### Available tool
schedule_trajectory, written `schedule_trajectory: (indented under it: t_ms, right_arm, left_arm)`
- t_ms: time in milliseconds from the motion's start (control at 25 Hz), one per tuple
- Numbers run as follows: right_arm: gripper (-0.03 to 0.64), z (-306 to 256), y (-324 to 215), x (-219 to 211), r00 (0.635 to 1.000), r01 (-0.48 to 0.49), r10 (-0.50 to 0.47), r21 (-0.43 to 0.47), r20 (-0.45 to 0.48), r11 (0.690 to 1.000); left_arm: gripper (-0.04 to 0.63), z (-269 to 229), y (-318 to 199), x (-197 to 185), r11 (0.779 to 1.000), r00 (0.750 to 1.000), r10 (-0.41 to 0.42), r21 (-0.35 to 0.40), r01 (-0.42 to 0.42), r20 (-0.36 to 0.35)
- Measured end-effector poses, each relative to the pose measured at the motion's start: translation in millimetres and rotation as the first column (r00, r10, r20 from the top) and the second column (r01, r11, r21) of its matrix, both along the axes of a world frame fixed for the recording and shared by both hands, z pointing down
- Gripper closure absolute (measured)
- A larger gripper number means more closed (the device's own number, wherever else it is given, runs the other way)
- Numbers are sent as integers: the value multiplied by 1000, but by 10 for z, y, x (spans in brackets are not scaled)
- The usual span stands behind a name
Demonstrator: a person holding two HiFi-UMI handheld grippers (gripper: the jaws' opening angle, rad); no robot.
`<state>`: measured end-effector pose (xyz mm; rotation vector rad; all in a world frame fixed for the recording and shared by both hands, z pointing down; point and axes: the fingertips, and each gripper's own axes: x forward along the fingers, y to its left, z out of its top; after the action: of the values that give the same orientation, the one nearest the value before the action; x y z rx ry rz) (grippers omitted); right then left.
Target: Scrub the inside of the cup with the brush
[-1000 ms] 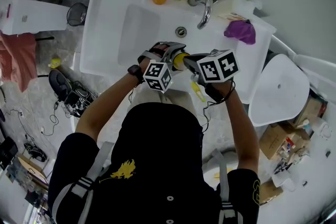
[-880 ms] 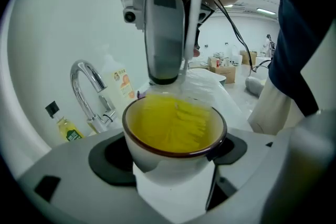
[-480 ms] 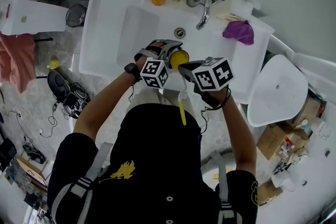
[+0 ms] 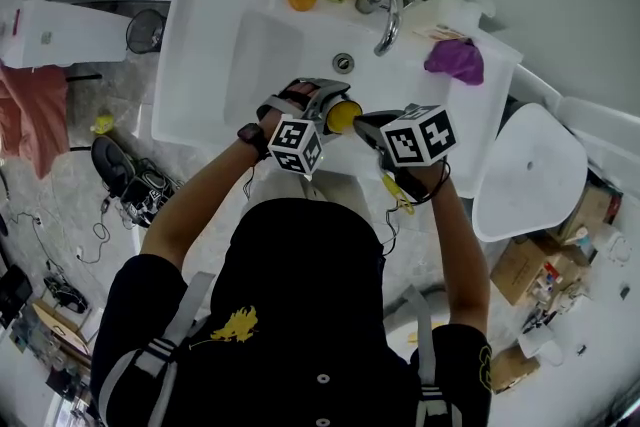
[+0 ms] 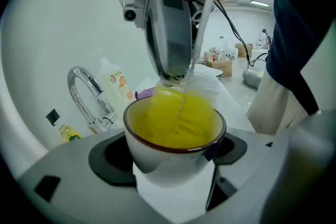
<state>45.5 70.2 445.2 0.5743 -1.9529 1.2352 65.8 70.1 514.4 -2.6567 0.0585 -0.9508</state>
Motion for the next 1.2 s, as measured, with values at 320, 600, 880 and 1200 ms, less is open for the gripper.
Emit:
schedule_trajectory:
  t_ms: [320,600,880,1200]
  right_arm:
    - [591,-82,265,-241,998,37,-36,-17,43,999]
    - [591,-132,69,-269,998,50,-51,37,23,998]
    - [591,-48,114,-16,998,-47,47,-5,49,999]
    - [591,-307,283,-112,989,-103,99,33,106,994]
  left_arm:
    - [173,44,30,-48,1000,1000,-3,-20,3,19]
    - [173,-11,183,75,999,999,43,5,-43,6]
    - [173,-35,168,2,1000,1000,14,-11,-14,2]
    - [173,58,69,-96,986,995,-97,-142,91,-32]
